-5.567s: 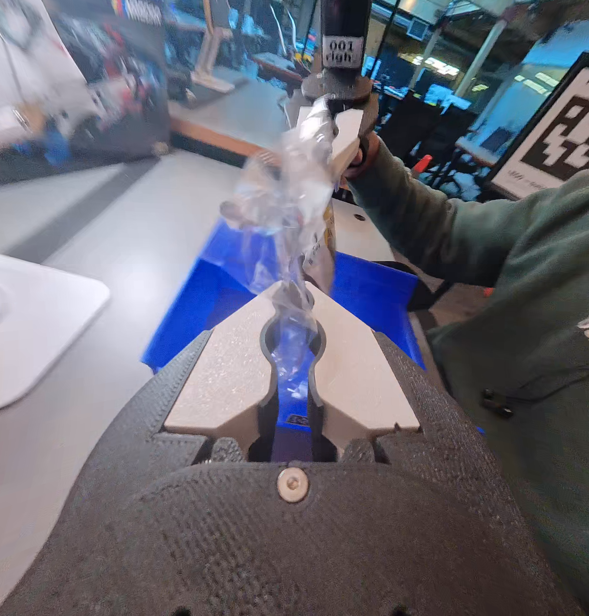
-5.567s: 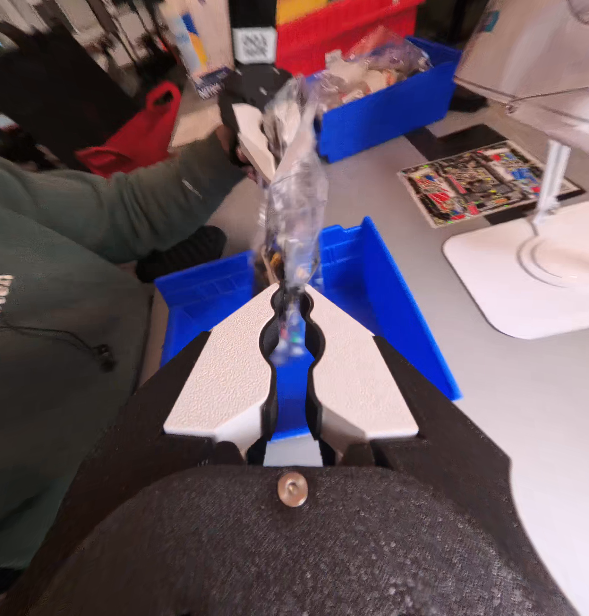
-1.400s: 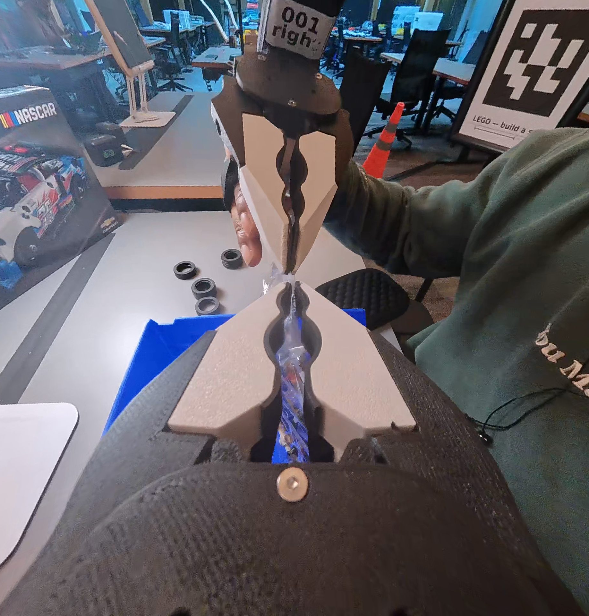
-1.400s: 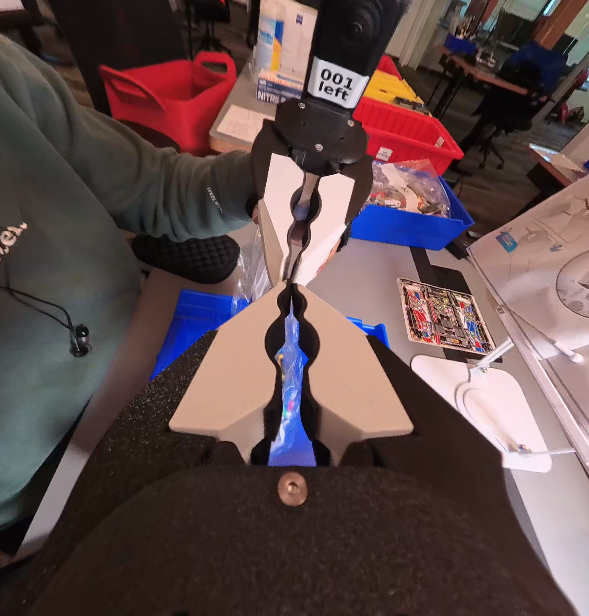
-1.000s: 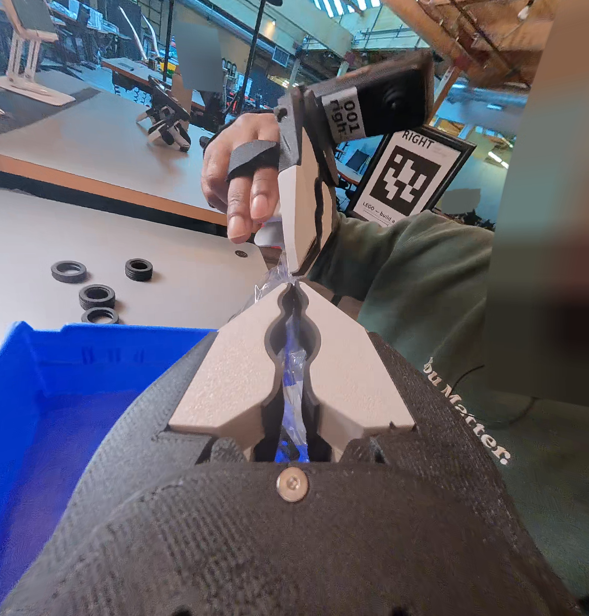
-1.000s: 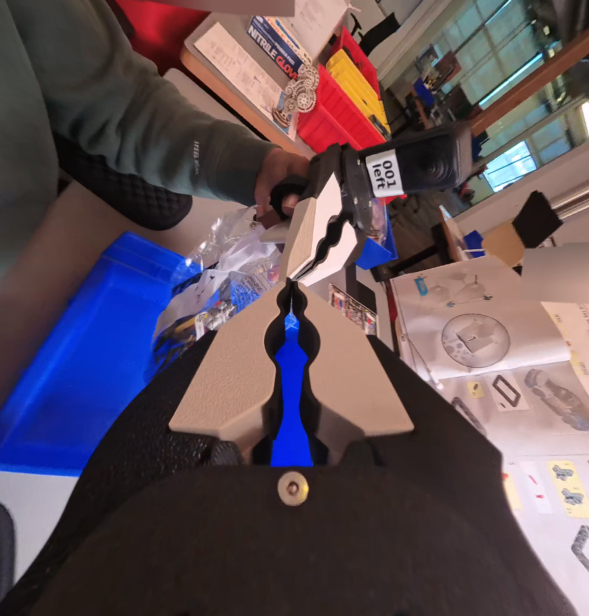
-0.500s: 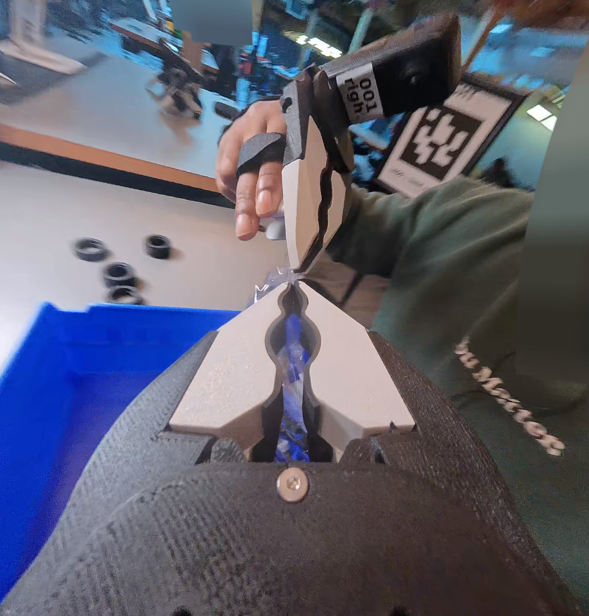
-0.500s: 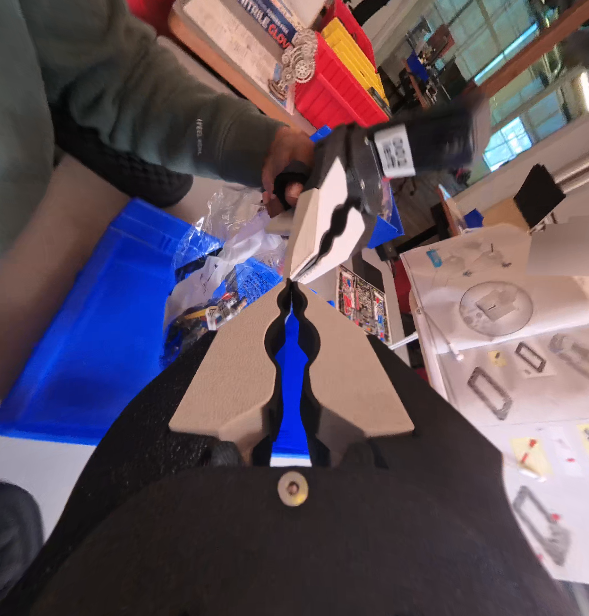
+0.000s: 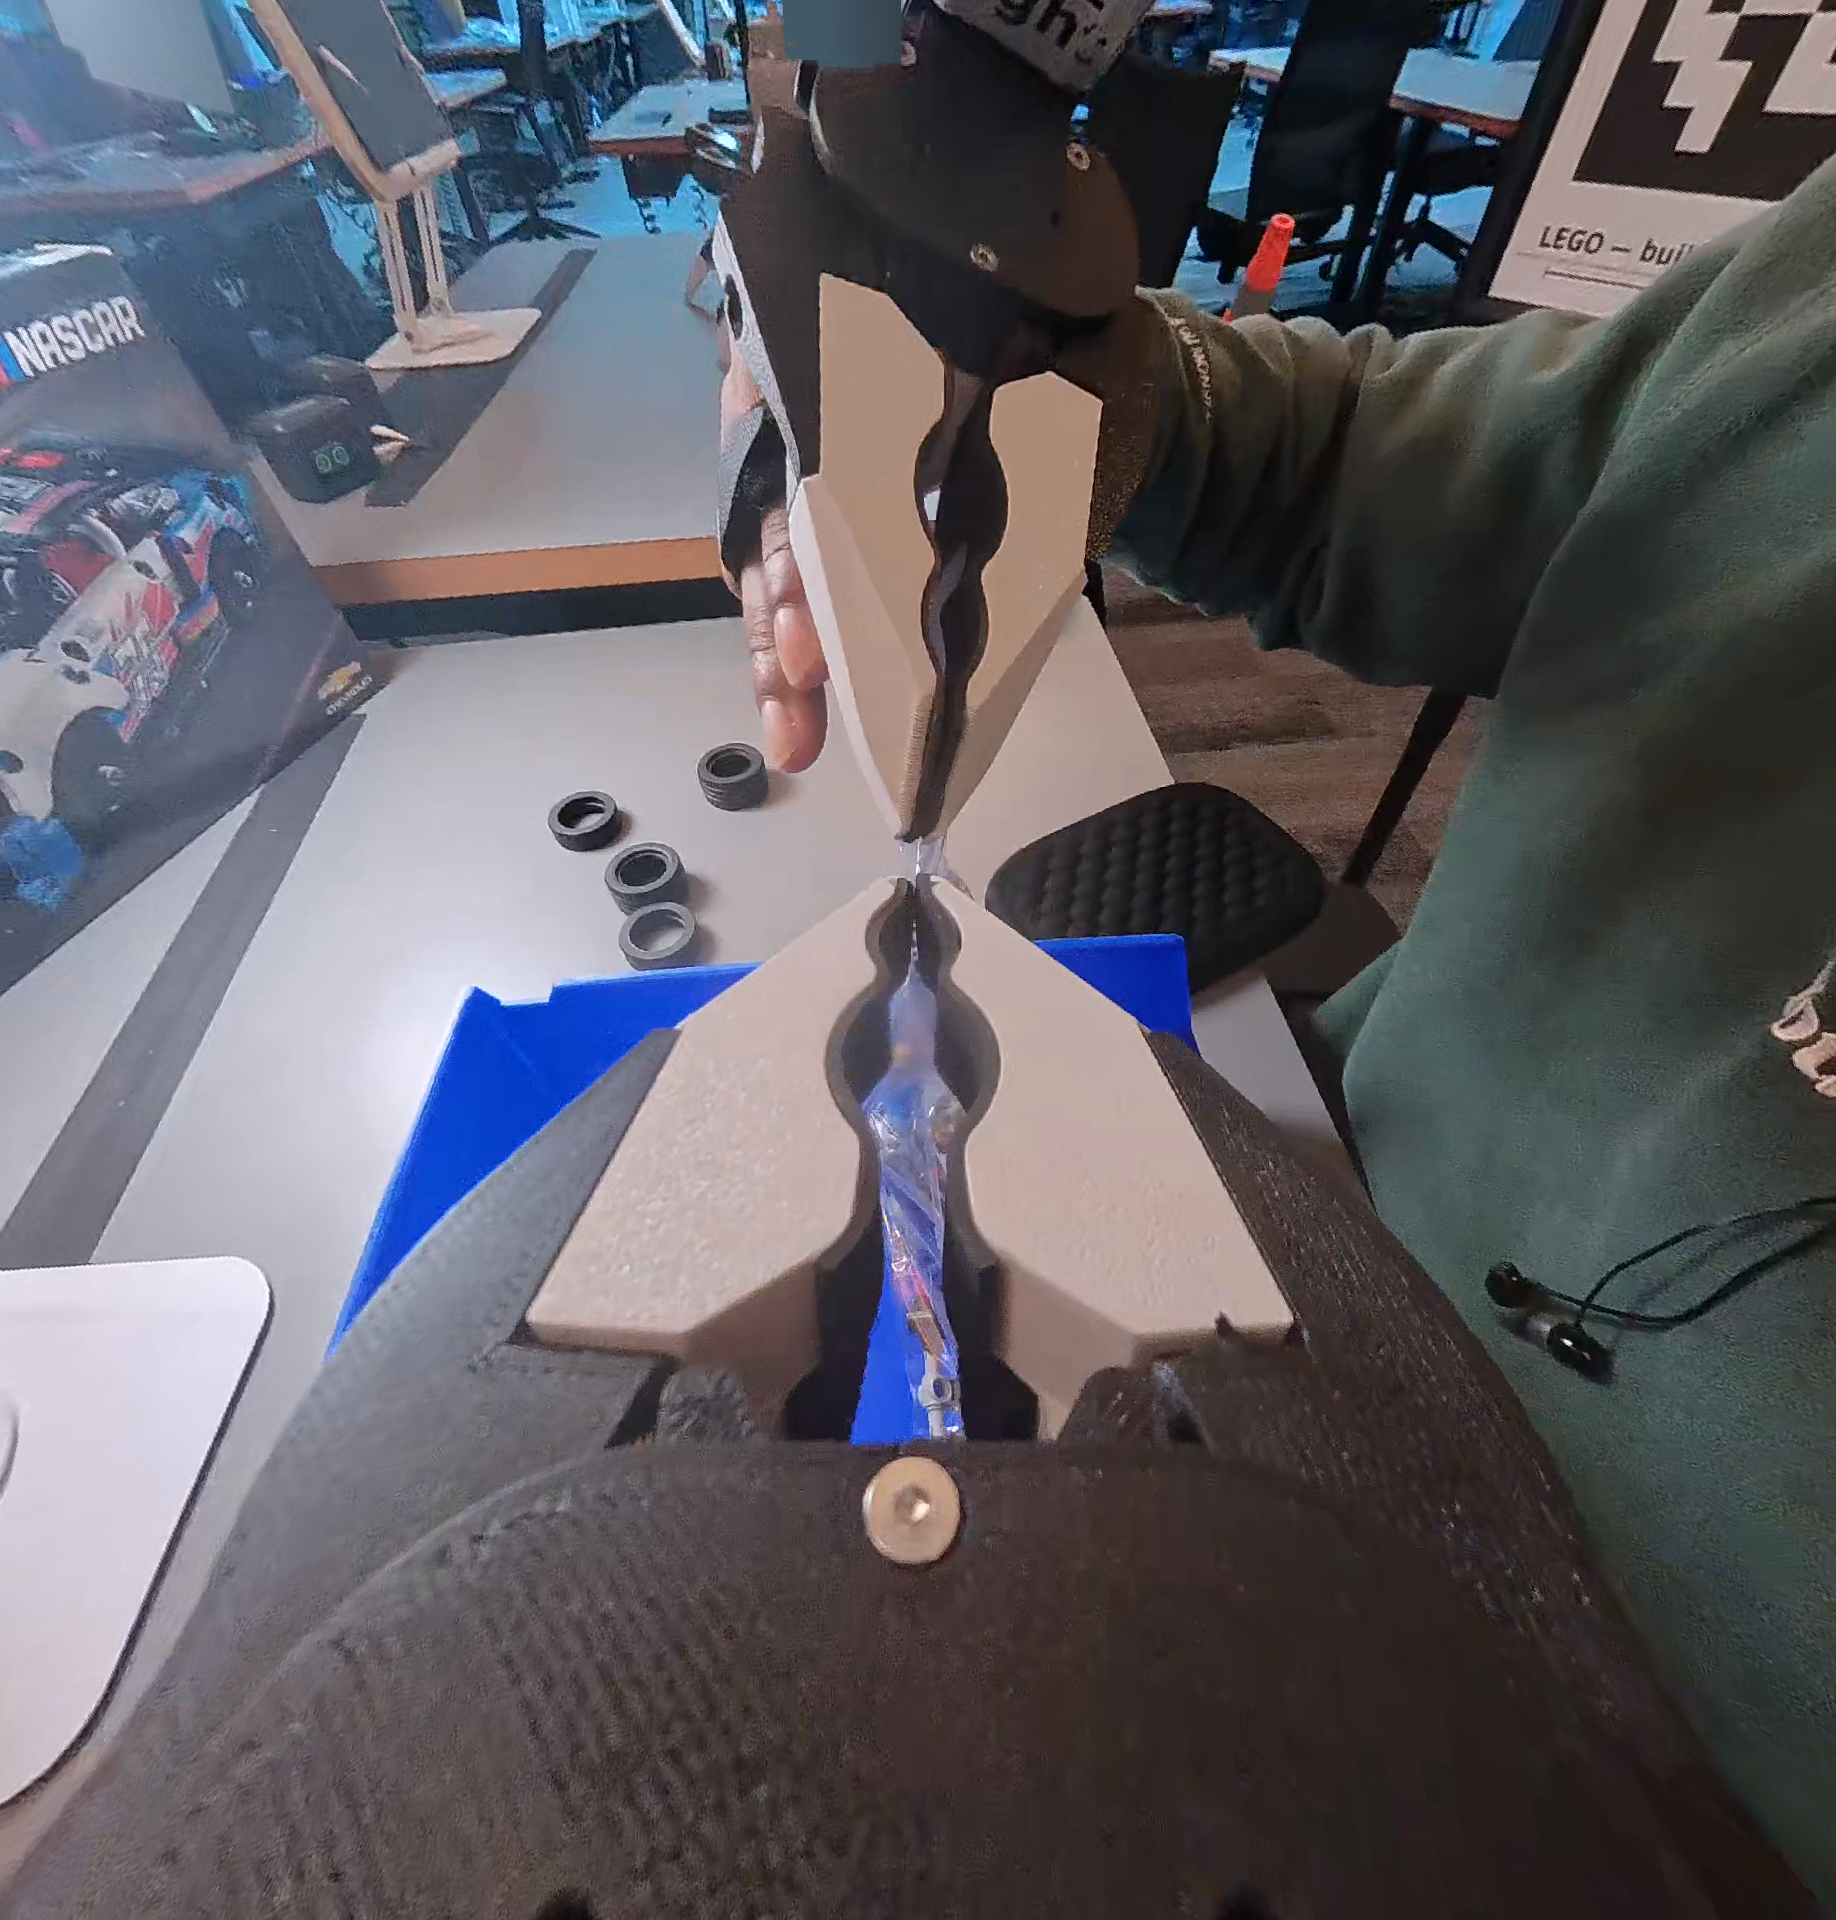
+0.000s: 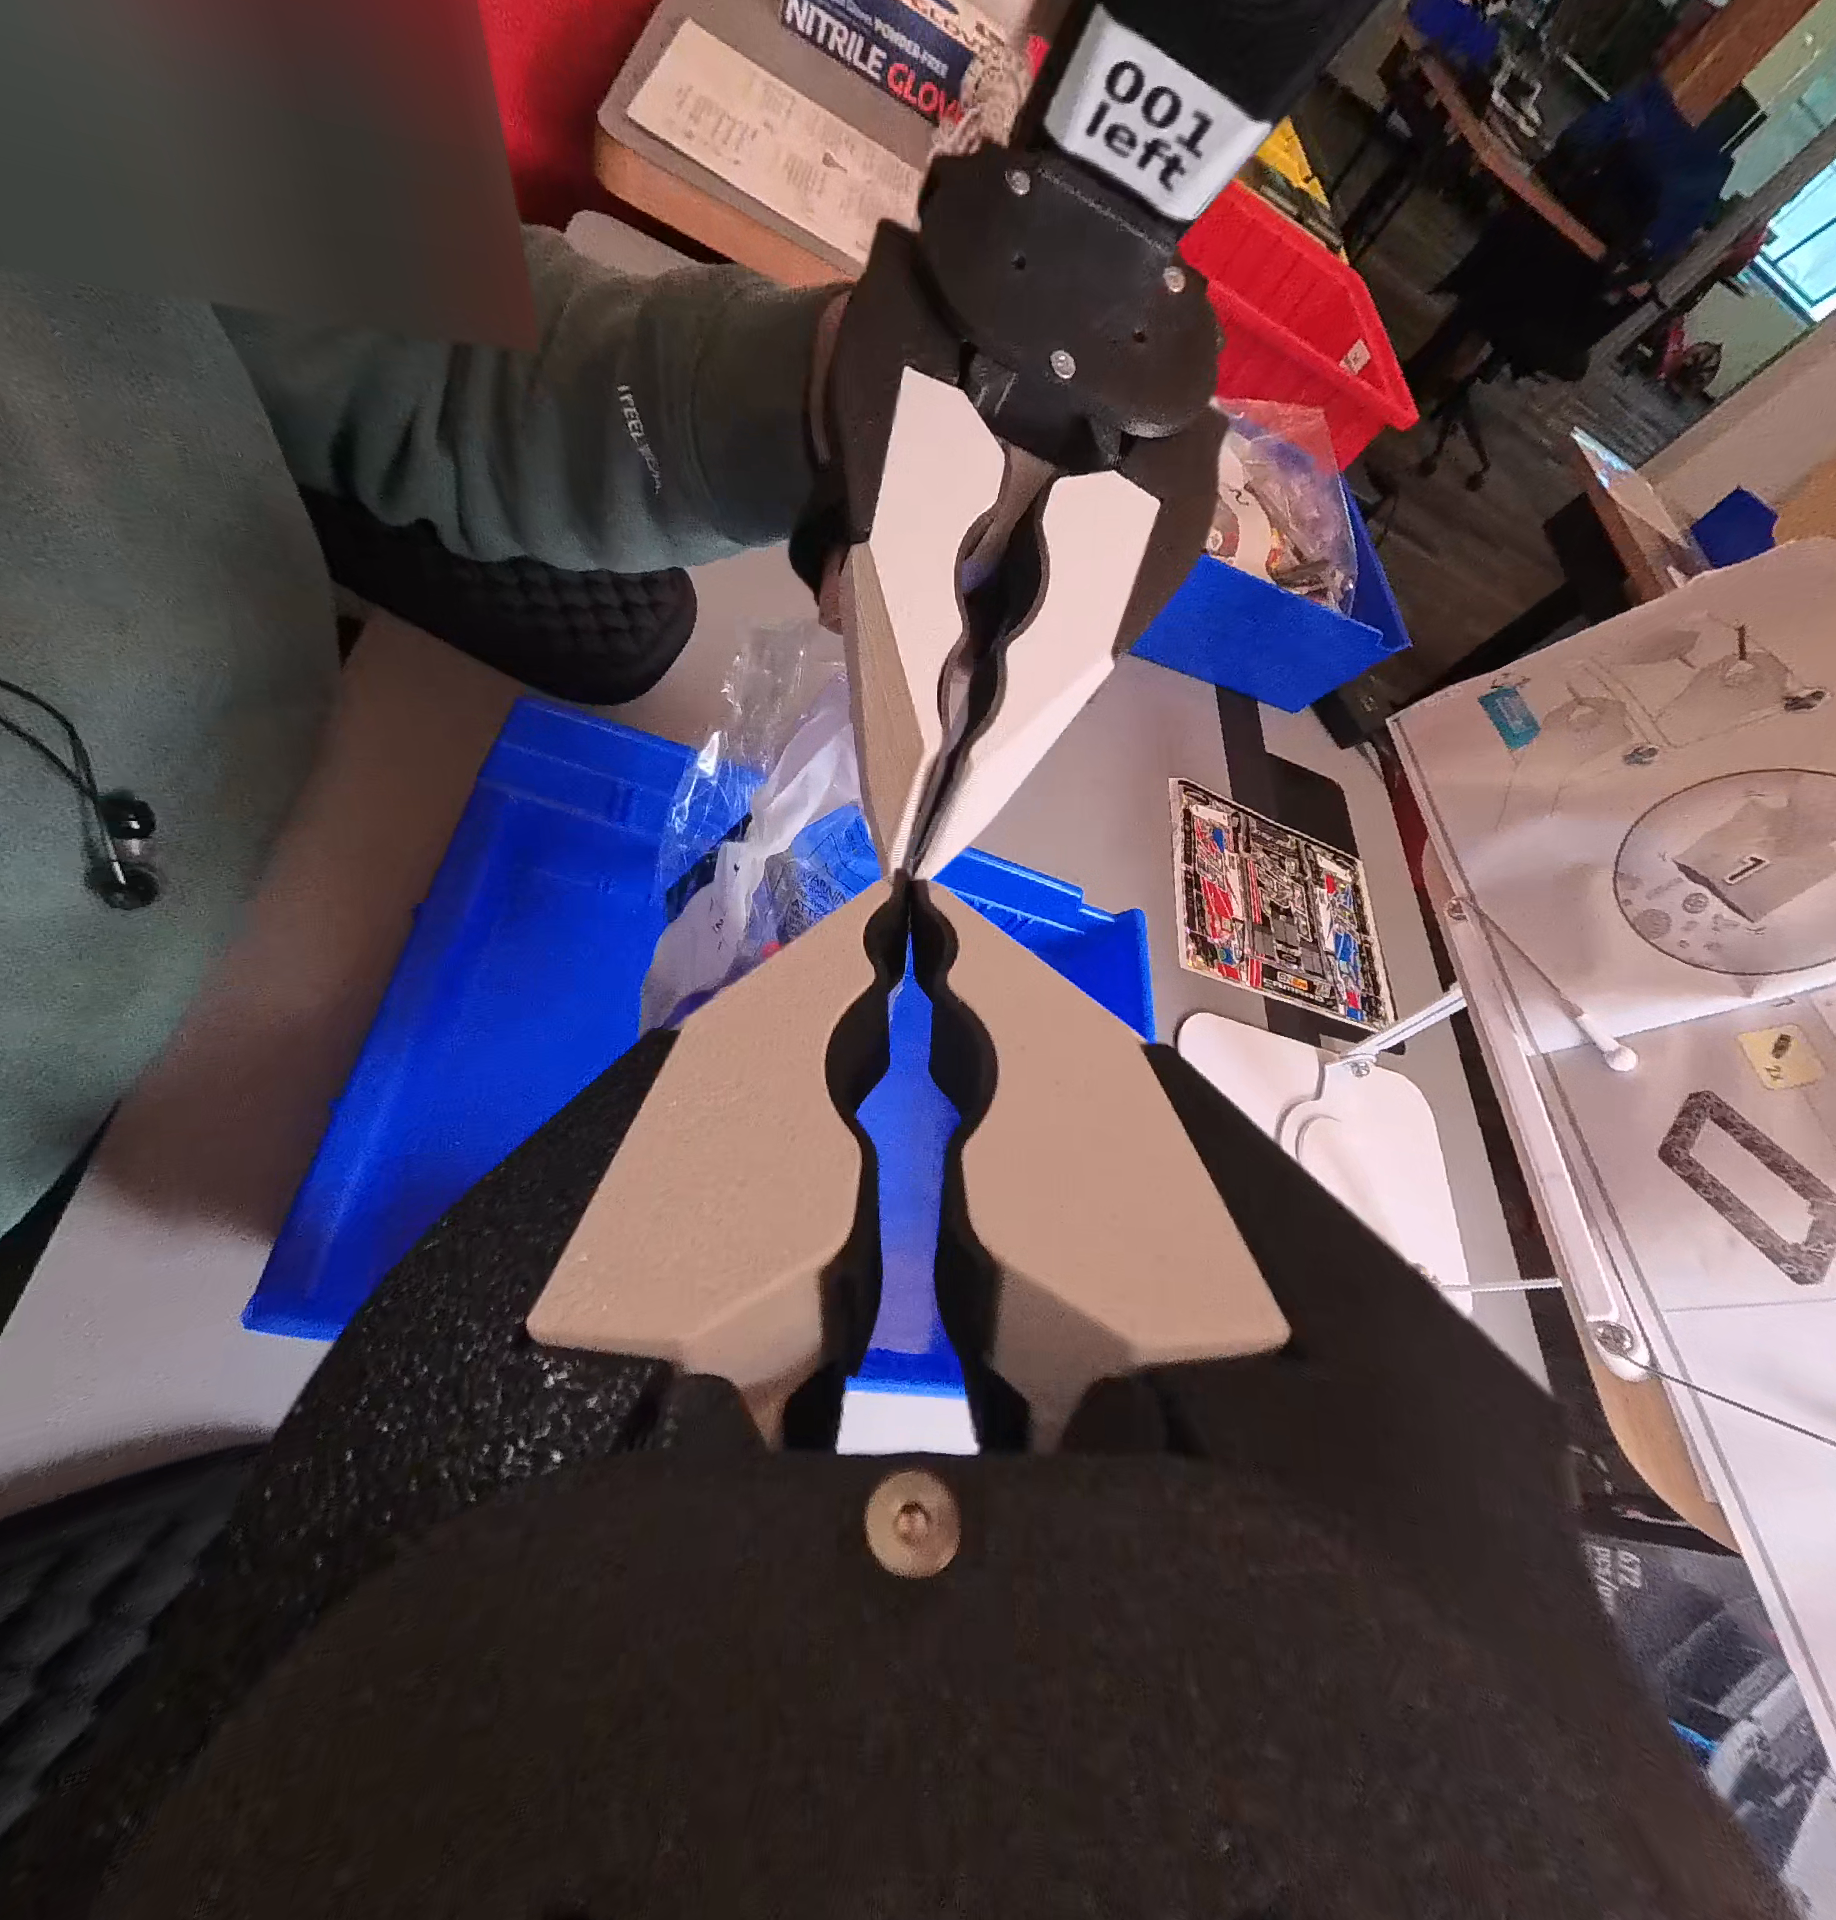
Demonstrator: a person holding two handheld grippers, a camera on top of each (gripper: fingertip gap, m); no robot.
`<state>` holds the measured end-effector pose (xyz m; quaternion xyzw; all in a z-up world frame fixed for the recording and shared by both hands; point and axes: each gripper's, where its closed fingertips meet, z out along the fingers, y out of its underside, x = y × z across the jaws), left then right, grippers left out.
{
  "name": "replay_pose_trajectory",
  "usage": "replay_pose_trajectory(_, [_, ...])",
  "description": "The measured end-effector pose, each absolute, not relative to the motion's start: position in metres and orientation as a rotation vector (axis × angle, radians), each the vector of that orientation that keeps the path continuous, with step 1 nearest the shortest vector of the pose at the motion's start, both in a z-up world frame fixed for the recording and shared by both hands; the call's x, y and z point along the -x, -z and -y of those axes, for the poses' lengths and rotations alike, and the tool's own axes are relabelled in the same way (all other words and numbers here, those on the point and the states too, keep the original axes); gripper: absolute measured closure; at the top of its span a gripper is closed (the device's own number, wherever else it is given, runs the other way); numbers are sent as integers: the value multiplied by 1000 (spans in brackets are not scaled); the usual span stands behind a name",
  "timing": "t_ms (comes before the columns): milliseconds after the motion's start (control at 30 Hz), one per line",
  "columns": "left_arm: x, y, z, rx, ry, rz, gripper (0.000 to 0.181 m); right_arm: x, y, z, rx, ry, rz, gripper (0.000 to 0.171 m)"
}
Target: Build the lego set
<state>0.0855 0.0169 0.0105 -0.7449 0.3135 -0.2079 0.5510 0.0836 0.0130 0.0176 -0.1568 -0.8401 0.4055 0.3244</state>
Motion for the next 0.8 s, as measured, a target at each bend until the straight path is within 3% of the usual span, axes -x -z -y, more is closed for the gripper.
replay_pose_trajectory(400, [-48,-19,-41,1816,502,-423,181,-52,-33,-51,642,-833,1867,168])
replay_pose_trajectory(500, [-23,-23,-52,1816,453,-291,181,-56,-25,-44,849,-930,1785,146])
replay_pose_trajectory(600, [-8,-23,-63,1810,447,-191,181,-46,22,-22,992,-940,1833,116])
replay_pose_trajectory(800, [-9,-32,-80,1731,526,-57,181,4,48,-40,1026,-673,1673,111])
